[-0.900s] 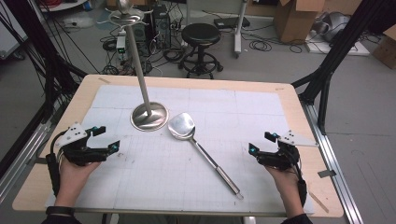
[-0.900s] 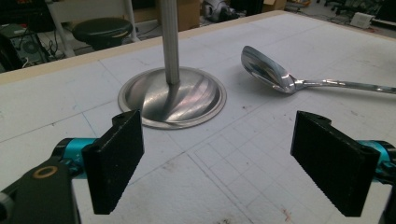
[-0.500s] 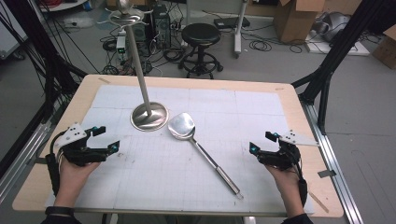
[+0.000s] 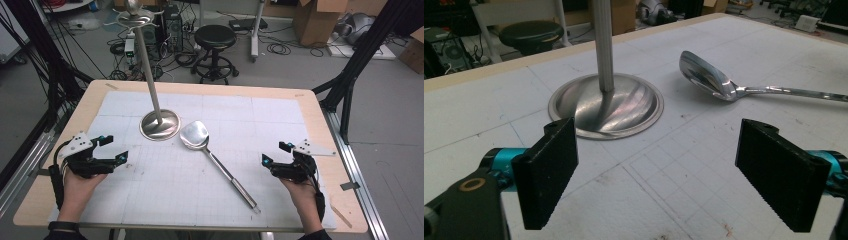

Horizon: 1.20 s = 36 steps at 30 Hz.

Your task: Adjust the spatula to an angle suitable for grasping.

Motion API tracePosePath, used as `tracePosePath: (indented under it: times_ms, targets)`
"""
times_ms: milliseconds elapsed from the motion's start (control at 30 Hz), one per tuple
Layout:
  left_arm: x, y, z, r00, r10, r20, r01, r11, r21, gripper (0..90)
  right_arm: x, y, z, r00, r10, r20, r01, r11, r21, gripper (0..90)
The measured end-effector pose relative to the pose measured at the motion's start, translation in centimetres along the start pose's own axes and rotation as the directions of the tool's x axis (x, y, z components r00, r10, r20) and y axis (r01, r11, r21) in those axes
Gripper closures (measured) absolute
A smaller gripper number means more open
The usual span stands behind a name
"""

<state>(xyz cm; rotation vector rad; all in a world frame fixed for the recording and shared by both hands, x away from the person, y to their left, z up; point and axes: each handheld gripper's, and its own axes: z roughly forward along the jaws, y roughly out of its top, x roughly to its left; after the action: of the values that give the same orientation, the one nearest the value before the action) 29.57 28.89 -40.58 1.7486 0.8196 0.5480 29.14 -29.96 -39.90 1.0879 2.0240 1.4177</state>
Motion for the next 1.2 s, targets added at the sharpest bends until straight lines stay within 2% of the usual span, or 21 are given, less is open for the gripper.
tracePosePath:
  times_ms: [133, 233, 267, 300, 333, 400, 667, 733, 833, 900, 1100, 1200]
  targets:
    - [0.0, 0.0, 0.0, 1.0000, 0.002, 0.000, -0.002, 1.0000, 0.004, 17.8, 0.9, 0.2, 0.6, 0.9998, -0.009, -0.019, 0.009, 1.000, 0.014, 15.9]
    - [0.0, 0.0, 0.0, 1.0000, 0.000, 0.001, 0.000, 1.0000, 0.004, 17.8, 1.5, 0.2, 1.1, 0.9998, -0.014, -0.012, 0.014, 1.000, 0.018, 16.0]
    - [0.0, 0.0, 0.0, 1.0000, 0.000, 0.000, 0.000, 1.0000, 0.003, 17.8, 1.6, 0.3, 1.3, 0.9995, -0.009, -0.030, 0.010, 1.000, 0.029, 16.1]
    - [-0.1, 0.0, 0.0, 1.0000, -0.001, 0.001, 0.001, 1.0000, 0.001, 17.8, 1.6, 0.3, 1.3, 0.9995, -0.009, -0.030, 0.010, 1.000, 0.029, 16.1]
    - [-0.1, 0.0, 0.0, 1.0000, -0.001, 0.001, 0.001, 1.0000, 0.003, 17.8, 2.2, 0.3, 1.9, 0.9987, -0.012, -0.050, 0.015, 0.998, 0.059, 16.1]
    - [0.0, 0.0, 0.1, 1.0000, 0.000, 0.004, 0.000, 1.0000, 0.005, 17.8, 2.7, 0.3, 2.3, 0.9982, -0.029, -0.052, 0.033, 0.997, 0.071, 16.6]
    - [0.0, 0.0, 0.0, 1.0000, -0.004, 0.000, 0.004, 1.0000, 0.003, 17.8, 4.8, 0.4, 4.3, 0.9964, -0.033, -0.078, 0.042, 0.992, 0.116, 19.0]
    - [0.0, 0.0, 0.0, 1.0000, -0.004, 0.000, 0.004, 1.0000, 0.003, 17.8, 5.7, 0.4, 5.1, 0.9934, -0.059, -0.098, 0.072, 0.988, 0.136, 24.7]
    - [0.0, 0.0, 0.1, 1.0000, -0.001, 0.003, 0.001, 1.0000, 0.006, 17.8, 6.3, 0.4, 5.6, 0.9917, -0.073, -0.106, 0.088, 0.986, 0.143, 25.5]
    - [0.0, 0.0, 0.1, 1.0000, -0.001, 0.004, 0.001, 1.0000, 0.006, 17.8, 6.7, 0.3, 6.1, 0.9903, -0.073, -0.118, 0.091, 0.984, 0.155, 26.9]
    - [0.0, 0.0, 0.0, 1.0000, -0.002, 0.004, 0.002, 1.0000, 0.004, 17.8, 7.7, 0.0, 7.8, 0.9918, -0.057, -0.114, 0.081, 0.973, 0.215, 29.8]
    - [0.0, 0.0, 0.1, 1.0000, -0.004, 0.005, 0.004, 1.0000, 0.007, 17.8, 7.9, 0.0, 8.1, 0.9913, -0.058, -0.118, 0.084, 0.971, 0.226, 30.7]
